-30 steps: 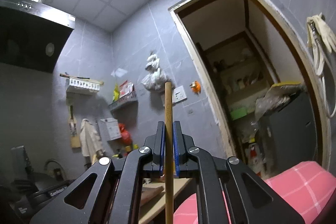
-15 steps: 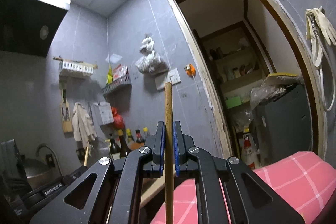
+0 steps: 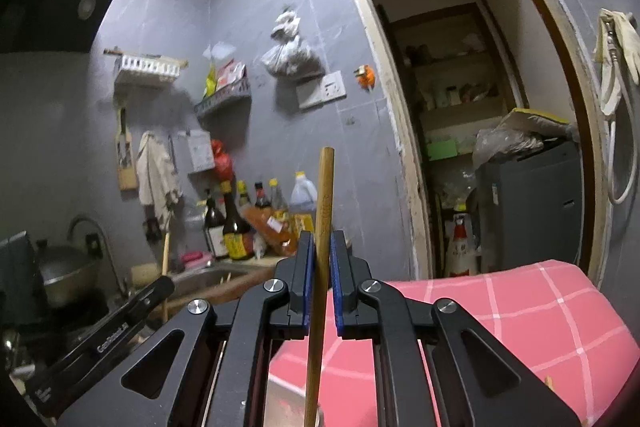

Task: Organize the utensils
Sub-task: 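Lift both held chopsticks upright and carry them over the white holder, then lower the chopsticks into the white holder and open both tools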

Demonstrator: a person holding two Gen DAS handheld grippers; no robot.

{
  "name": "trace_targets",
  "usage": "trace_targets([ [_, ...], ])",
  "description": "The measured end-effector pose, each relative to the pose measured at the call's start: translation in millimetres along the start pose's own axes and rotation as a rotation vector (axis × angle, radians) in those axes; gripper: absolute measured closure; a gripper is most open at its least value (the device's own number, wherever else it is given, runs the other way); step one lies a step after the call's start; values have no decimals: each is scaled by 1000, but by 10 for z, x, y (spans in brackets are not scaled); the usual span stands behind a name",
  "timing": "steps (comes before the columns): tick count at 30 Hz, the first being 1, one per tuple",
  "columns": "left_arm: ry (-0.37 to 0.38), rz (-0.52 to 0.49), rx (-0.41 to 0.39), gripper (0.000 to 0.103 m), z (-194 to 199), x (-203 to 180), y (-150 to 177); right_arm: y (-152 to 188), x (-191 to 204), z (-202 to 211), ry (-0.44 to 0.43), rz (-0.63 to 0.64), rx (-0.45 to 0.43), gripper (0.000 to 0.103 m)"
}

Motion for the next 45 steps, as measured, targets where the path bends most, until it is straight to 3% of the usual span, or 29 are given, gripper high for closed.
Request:
trace_targets([
  [14, 34, -74, 183, 97, 26, -214, 441, 249, 17, 114, -6, 11, 121, 95],
  [16, 35, -69, 193, 96, 57, -222, 445, 288, -5, 110, 14, 16, 137, 88],
  [17, 34, -65, 194, 94, 77, -227, 445, 295, -19, 118, 18, 14, 140, 76],
  [18, 35, -61, 193, 93, 103, -225, 433, 305, -33, 128, 16, 7, 140, 72],
  [20, 38, -52, 187, 79, 162, -227, 409, 317, -56, 149, 22, 3, 141, 69],
  [27, 46, -37, 165, 63, 332, -310, 279, 192, -138, 406, 54, 7, 86, 42],
  [30, 60, -44, 145, 50, 445, -414, 223, 87, -209, 613, 76, 6, 41, 25],
  [34, 72, -55, 118, 32, 569, -558, 160, -54, -310, 910, 105, 17, -3, 14],
  [36, 89, -57, 108, 24, 635, -645, 142, -124, -397, 1117, 123, 10, -27, 2],
  [38, 105, -63, 95, 16, 705, -733, 127, -175, -467, 1283, 144, 8, -47, 0],
  [45, 161, -98, 79, 5, 917, -1094, 175, -234, -675, 1795, 229, 69, -70, 0],
])
Point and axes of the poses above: each gripper's, at about its wrist camera, not at the fingertips, and z roughly against the way its jaws point, x to its left, y to its underside, the point moved 10 cm from there along -z, roughly the way its jaws point, and after that the axes turned 4 degrees about x, right-handed, at the moved point
